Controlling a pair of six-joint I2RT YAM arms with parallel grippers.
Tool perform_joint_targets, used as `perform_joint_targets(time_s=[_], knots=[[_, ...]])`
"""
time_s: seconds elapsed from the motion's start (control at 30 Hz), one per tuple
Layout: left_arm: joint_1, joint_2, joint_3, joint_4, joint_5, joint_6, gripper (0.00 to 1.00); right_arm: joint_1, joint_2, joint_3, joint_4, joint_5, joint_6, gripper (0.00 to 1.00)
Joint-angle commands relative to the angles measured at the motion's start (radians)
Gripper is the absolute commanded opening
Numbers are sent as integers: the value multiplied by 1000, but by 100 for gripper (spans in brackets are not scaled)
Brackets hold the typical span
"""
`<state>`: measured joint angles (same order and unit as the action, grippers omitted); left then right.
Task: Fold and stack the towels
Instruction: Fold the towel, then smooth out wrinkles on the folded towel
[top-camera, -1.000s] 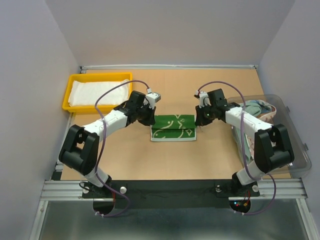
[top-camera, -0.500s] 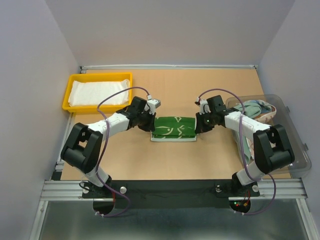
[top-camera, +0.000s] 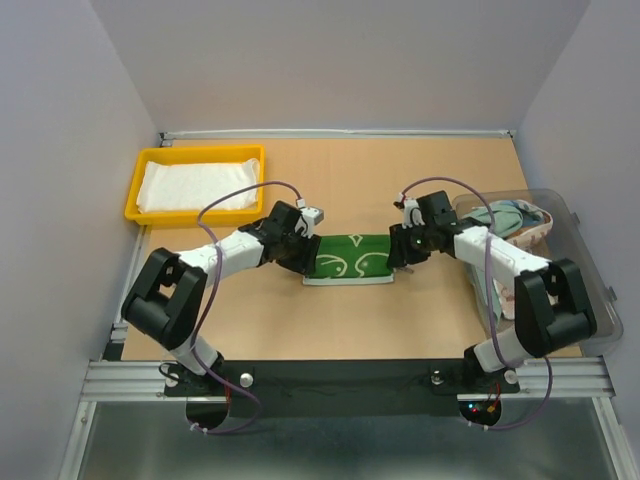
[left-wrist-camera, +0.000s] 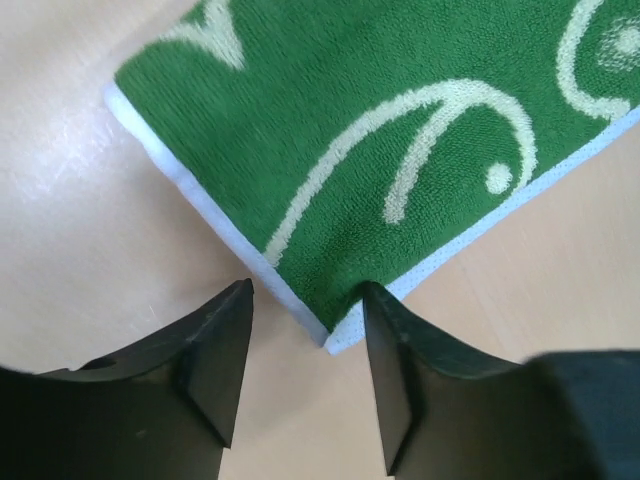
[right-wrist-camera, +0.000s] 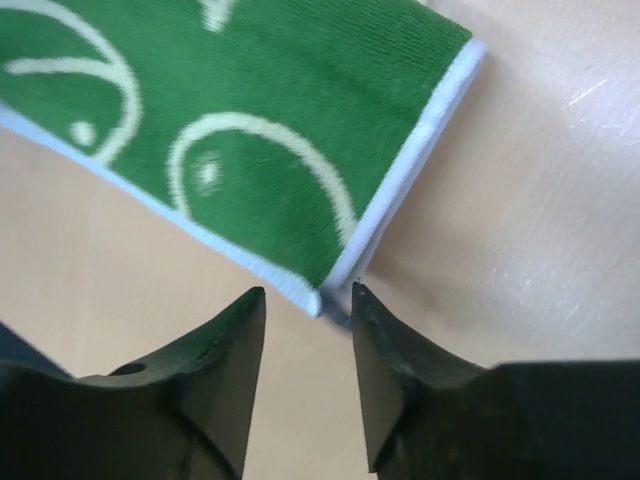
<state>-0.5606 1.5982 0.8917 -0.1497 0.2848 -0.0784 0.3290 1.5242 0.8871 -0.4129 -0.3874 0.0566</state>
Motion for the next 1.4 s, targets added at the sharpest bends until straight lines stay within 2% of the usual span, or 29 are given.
perform_joint_targets(time_s=[0.0, 0.13, 0.3, 0.53, 0.63, 0.9, 1.07, 1.23, 1.3, 1.37], knots=[[-58, -166, 4, -62, -99, -18, 61, 12, -148, 9, 11, -40, 35, 47], [-91, -300, -5, -36, -148, -110, 61, 25, -213, 44, 13, -50, 68, 47], [-102, -320, -13, 76, -168, -198, 60, 79, -151, 76, 60, 21, 120, 43], [-114, -158, -46, 191, -159, -271, 49, 123, -78, -29, 245, 183, 296, 41], [-114, -150, -120, 248, -177, -325, 44, 133, -78, -88, 263, 194, 319, 40], [-107, -205, -335, 344, -216, -463, 22, 137, -159, -273, 287, 171, 403, 38], [-88, -267, -408, 368, -213, -508, 22, 137, -291, -349, 286, 134, 423, 38], [-75, -308, -450, 400, -185, -523, 21, 136, -435, -340, 275, 278, 463, 41], [-75, -325, -447, 395, -174, -529, 22, 136, -426, -324, 273, 297, 482, 45], [-74, -354, -441, 386, -157, -541, 30, 137, -406, -312, 275, 259, 486, 48]])
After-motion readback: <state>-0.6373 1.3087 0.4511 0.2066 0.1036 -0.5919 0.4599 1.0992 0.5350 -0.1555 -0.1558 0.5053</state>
